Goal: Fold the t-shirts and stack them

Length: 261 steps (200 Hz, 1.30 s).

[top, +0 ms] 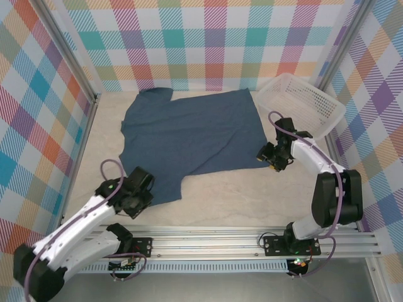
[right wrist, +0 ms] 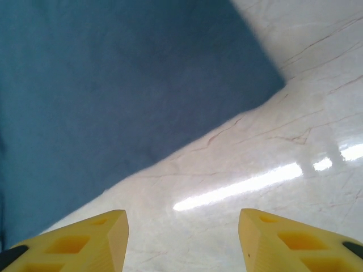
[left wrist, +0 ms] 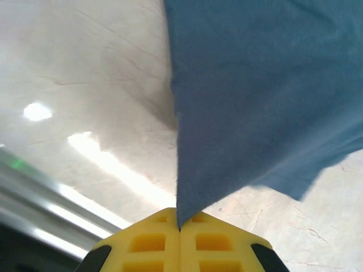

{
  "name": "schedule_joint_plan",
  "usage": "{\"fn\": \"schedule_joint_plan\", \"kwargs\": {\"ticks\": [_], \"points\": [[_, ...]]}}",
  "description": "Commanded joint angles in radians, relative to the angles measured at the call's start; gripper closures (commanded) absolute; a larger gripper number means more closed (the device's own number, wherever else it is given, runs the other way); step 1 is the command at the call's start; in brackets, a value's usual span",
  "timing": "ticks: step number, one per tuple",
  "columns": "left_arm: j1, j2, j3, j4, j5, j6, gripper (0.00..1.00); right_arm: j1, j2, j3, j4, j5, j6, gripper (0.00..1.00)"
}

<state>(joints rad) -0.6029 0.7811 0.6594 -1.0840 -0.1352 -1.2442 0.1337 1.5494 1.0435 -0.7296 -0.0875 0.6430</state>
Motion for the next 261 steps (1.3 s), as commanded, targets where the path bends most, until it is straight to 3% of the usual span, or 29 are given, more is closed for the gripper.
{"fn": "schedule_joint_plan", "kwargs": {"ticks": [1,29,51,102,151,205,261], "points": [[-0.011,-0.103,0.032,-0.263,-0.080,-0.079,1.00,0.001,0.067,0.037,-0.033,0.033,0.001,0.46],[-0.016,-0.092,0.095,-0.339,-0.109,-0.049,1.00,-0.003,0.113,0.043,-0.037,0.056,0.019,0.45],[-0.020,-0.027,0.117,-0.280,-0.106,0.013,1.00,-0.005,0.133,0.041,-0.052,0.016,0.029,0.46],[-0.103,0.065,0.106,-0.146,-0.081,0.021,1.00,0.036,0.000,-0.104,-0.085,-0.060,0.076,0.46],[-0.171,0.122,0.148,-0.116,-0.099,0.086,1.00,0.087,-0.048,-0.174,-0.088,-0.043,0.111,0.46],[-0.173,0.096,0.145,-0.120,-0.109,0.074,1.00,0.088,-0.049,-0.195,-0.091,-0.048,0.123,0.58],[-0.174,0.076,0.137,-0.113,-0.105,0.069,1.00,0.089,0.021,-0.220,0.030,-0.036,0.130,0.63]]}}
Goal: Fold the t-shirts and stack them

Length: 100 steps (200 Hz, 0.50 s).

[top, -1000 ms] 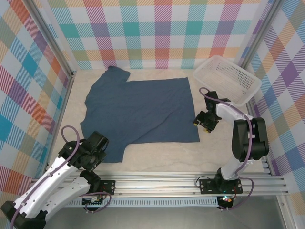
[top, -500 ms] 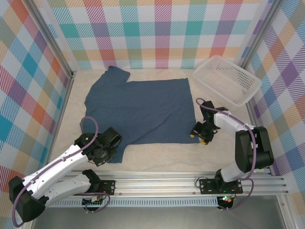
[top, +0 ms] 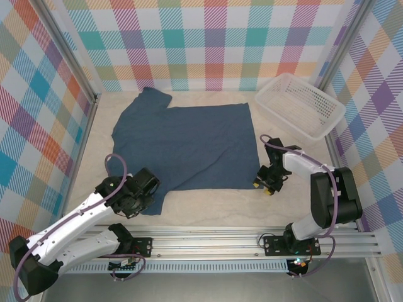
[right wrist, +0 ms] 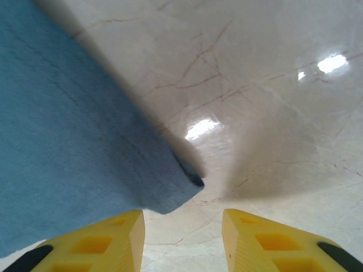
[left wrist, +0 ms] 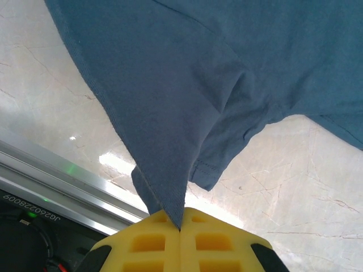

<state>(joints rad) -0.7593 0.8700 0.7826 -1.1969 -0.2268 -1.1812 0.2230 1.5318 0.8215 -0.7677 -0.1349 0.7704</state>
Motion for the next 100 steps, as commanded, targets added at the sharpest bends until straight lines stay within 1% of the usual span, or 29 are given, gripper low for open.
{"fn": "schedule_joint_plan", "kwargs": {"ticks": [1,27,58,77,100], "points": [[-0.017,-0.014,0.013,0.000,-0.013,0.006,1.00,-0.001,0.039,0.003,0.070,0.011,0.001,0.64],[-0.019,-0.027,0.012,-0.011,-0.013,0.006,1.00,-0.001,0.066,0.043,0.060,0.023,-0.028,0.83],[-0.021,-0.059,-0.001,-0.029,-0.006,-0.005,1.00,-0.001,0.052,0.031,0.052,0.055,-0.054,1.00],[-0.023,-0.076,-0.008,-0.046,0.017,-0.013,1.00,0.009,0.011,0.027,0.020,0.068,-0.077,1.00],[-0.037,-0.103,-0.022,-0.060,0.082,-0.052,1.00,0.022,-0.060,0.014,-0.053,0.083,-0.095,1.00]]}}
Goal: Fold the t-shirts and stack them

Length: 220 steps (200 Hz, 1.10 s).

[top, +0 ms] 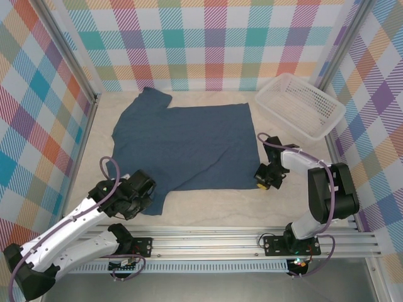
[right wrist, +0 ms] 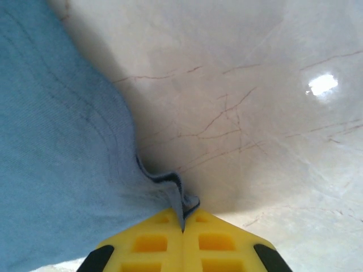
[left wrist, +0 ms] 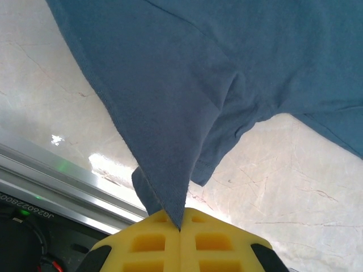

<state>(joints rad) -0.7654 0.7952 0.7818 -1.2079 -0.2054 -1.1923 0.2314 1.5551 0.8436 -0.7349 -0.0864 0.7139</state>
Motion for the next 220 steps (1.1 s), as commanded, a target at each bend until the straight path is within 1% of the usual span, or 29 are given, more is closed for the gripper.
{"fn": "schedule_joint_plan", "kwargs": {"ticks": [1,21,41,61,88,105,119,130,138,164,182,201,220], "points": [[-0.035,-0.030,-0.022,-0.049,0.064,-0.045,1.00,0.014,-0.087,-0.008,-0.090,0.034,-0.039,1.00],[-0.093,-0.050,-0.032,-0.070,0.091,-0.117,1.00,0.014,-0.163,-0.033,-0.160,0.038,-0.042,1.00],[-0.145,-0.052,-0.028,-0.096,0.099,-0.159,1.00,0.014,-0.234,-0.051,-0.216,0.036,-0.039,1.00],[-0.158,-0.055,-0.016,-0.104,0.076,-0.180,1.00,0.014,-0.269,-0.064,-0.231,0.041,-0.036,1.00],[-0.159,-0.030,0.002,-0.059,-0.009,-0.208,1.00,0.014,-0.256,-0.039,-0.223,0.050,-0.036,1.00],[-0.158,0.026,0.032,-0.009,-0.087,-0.205,1.00,0.014,-0.235,-0.008,-0.222,0.060,-0.039,1.00],[-0.147,0.083,0.075,0.037,-0.159,-0.178,1.00,0.013,-0.213,0.014,-0.220,0.061,-0.042,1.00],[-0.109,0.130,0.104,0.071,-0.178,-0.132,1.00,0.011,-0.199,0.033,-0.218,0.059,-0.042,1.00],[-0.060,0.159,0.121,0.097,-0.172,-0.095,1.00,0.009,-0.189,0.044,-0.213,0.061,-0.042,1.00],[0.146,0.209,0.148,0.215,-0.109,0.057,1.00,-0.012,-0.143,0.087,-0.190,0.047,-0.045,1.00],[0.266,0.273,0.208,0.273,-0.052,0.199,1.00,-0.021,-0.100,0.130,-0.171,0.032,-0.050,1.00],[0.347,0.364,0.286,0.321,0.010,0.343,1.00,-0.026,-0.049,0.180,-0.164,0.012,-0.055,1.00],[0.401,0.452,0.368,0.336,0.039,0.434,1.00,-0.032,-0.005,0.233,-0.158,0.004,-0.056,1.00]]}}
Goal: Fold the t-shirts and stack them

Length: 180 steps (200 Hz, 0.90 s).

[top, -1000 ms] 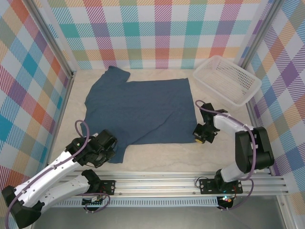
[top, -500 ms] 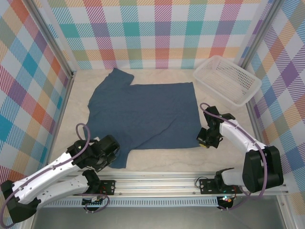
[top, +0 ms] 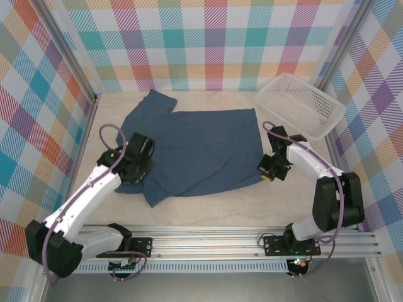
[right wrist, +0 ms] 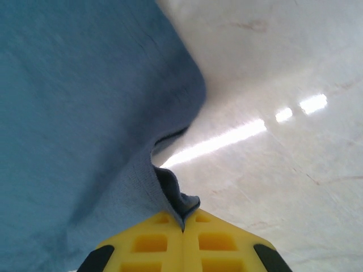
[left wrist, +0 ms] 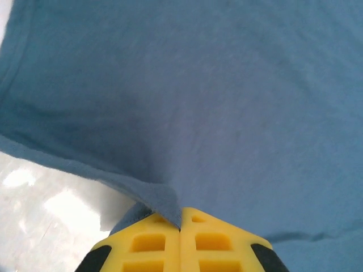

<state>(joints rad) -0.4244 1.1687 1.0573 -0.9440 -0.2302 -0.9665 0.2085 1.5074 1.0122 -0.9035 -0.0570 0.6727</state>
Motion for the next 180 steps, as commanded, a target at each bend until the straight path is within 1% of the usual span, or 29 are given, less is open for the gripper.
{"fn": "schedule_joint_plan", "kwargs": {"ticks": [1,29,52,90,130,180], "points": [[0.062,0.082,0.096,0.074,0.064,0.214,1.00,-0.009,0.044,0.068,0.012,-0.025,-0.015,1.00],[0.141,0.166,0.177,0.095,0.073,0.286,1.00,-0.023,0.104,0.153,0.005,-0.009,-0.018,1.00],[0.185,0.228,0.238,0.106,0.066,0.332,1.00,-0.029,0.154,0.213,0.002,0.005,-0.022,1.00],[0.226,0.307,0.306,0.119,0.060,0.389,1.00,-0.038,0.234,0.302,0.003,0.024,-0.026,1.00],[0.276,0.342,0.338,0.138,0.061,0.414,1.00,-0.041,0.310,0.378,-0.002,0.045,-0.028,1.00],[0.295,0.405,0.388,0.155,0.091,0.449,1.00,-0.044,0.366,0.424,-0.008,0.068,-0.028,1.00]]}}
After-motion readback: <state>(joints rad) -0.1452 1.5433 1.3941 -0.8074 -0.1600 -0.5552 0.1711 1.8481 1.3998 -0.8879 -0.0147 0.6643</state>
